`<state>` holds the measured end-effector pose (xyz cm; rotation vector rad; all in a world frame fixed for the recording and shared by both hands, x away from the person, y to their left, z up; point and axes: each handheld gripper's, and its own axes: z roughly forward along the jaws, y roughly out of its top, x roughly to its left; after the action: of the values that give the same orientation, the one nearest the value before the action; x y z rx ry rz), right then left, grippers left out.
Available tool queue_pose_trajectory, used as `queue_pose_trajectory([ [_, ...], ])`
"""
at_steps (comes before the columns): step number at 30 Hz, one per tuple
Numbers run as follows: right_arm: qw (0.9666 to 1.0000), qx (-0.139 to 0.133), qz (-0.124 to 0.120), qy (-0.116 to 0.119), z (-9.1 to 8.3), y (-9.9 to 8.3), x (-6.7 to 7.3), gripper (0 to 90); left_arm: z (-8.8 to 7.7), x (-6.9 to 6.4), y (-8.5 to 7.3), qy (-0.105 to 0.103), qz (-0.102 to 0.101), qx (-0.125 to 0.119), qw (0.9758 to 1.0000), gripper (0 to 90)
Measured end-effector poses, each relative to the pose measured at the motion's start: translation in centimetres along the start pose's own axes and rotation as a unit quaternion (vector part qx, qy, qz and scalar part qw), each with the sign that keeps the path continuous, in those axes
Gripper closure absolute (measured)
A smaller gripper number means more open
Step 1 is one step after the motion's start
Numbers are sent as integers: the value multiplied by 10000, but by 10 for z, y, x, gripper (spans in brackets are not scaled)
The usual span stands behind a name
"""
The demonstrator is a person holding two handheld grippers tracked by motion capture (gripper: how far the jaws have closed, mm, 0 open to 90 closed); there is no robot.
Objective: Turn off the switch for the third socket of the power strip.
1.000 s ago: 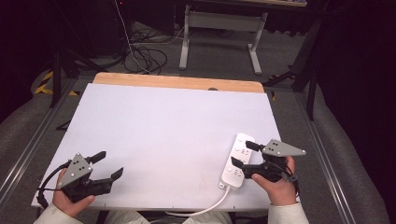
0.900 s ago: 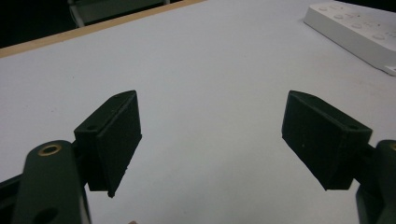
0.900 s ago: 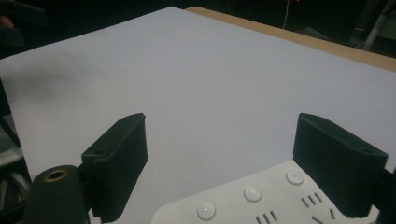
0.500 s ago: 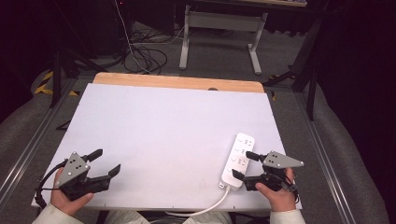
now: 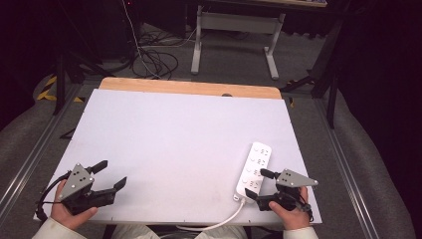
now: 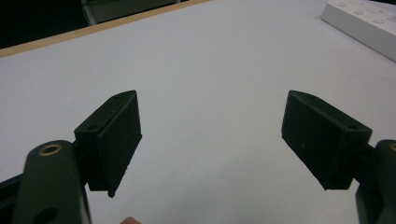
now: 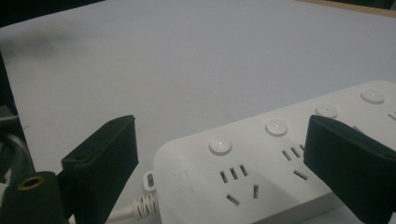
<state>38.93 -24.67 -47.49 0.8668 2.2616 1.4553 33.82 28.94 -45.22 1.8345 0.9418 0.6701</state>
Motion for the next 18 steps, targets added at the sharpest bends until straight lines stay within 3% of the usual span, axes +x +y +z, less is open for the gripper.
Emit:
queue_pose_trajectory([
  [9,9996,215,-46,-195,5,-10,5,104,0,0,-3,18,34,67,10000,200],
  [14,9995,257,-18,-196,9,-13,6,100,4,-2,-2,81,216,133,9996,187],
  [18,9995,232,-33,-224,9,-13,5,99,5,0,-2,69,152,115,9998,180],
])
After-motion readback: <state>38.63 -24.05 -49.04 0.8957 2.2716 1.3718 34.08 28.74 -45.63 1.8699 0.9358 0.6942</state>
